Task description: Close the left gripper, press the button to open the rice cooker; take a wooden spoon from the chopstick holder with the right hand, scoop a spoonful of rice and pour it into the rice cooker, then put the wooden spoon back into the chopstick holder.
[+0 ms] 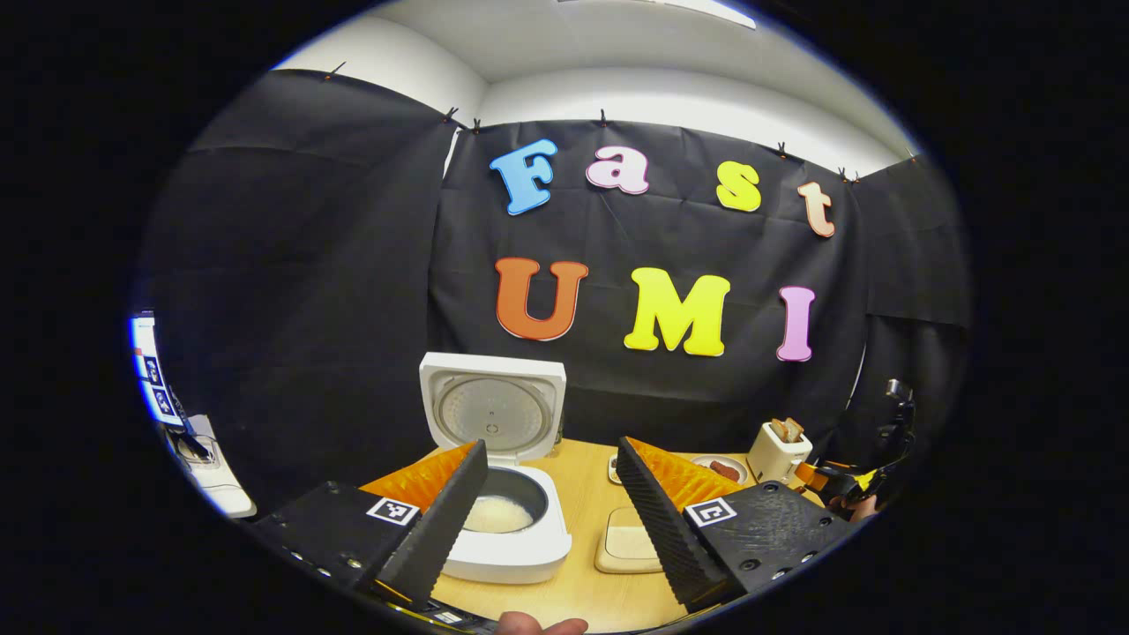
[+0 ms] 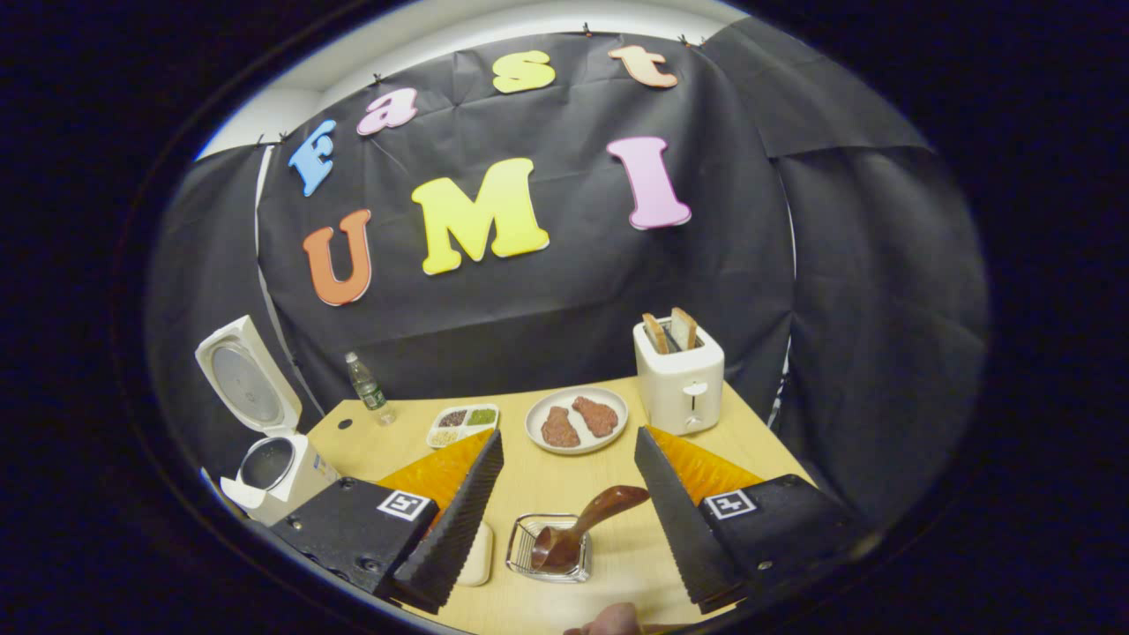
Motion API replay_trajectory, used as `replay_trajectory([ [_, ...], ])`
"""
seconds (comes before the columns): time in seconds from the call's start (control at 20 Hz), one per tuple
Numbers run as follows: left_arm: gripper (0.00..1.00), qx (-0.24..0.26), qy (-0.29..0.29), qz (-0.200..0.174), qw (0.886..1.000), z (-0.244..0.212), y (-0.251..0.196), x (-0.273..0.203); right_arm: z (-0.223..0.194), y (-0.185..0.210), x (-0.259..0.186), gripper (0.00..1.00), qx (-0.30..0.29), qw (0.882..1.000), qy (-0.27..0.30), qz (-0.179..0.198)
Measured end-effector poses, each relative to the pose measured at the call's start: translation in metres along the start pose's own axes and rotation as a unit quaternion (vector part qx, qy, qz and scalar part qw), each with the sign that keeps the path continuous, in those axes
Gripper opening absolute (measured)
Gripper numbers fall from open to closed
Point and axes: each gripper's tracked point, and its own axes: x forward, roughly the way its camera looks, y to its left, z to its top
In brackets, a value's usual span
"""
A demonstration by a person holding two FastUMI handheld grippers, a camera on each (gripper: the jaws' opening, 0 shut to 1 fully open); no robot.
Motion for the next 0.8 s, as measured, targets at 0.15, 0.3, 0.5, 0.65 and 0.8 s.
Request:
replay_trajectory([
  [0.15,0.94,0.019,-0.032,0.015,0.999,0.040,0.019,0.034,0.033,0.013,-0.028,0.98,-0.010,0.999,-0.030,0.005],
  [0.3,0.94,0.022,-0.034,0.021,0.999,0.062,0.029,0.079,0.055,0.027,-0.058,1.00,-0.021,0.998,-0.053,0.014],
  [0.5,0.94,0.036,-0.005,0.022,0.999,0.053,0.046,0.138,0.060,0.035,-0.097,1.00,-0.036,0.997,-0.065,0.013],
  [0.65,0.94,0.044,0.040,0.029,0.998,0.029,0.060,0.181,0.055,0.035,-0.120,1.00,-0.051,0.996,-0.069,0.000],
  [0.8,0.94,0.047,0.063,0.037,0.996,0.019,0.077,0.218,0.047,0.032,-0.135,1.00,-0.083,0.994,-0.066,-0.020],
])
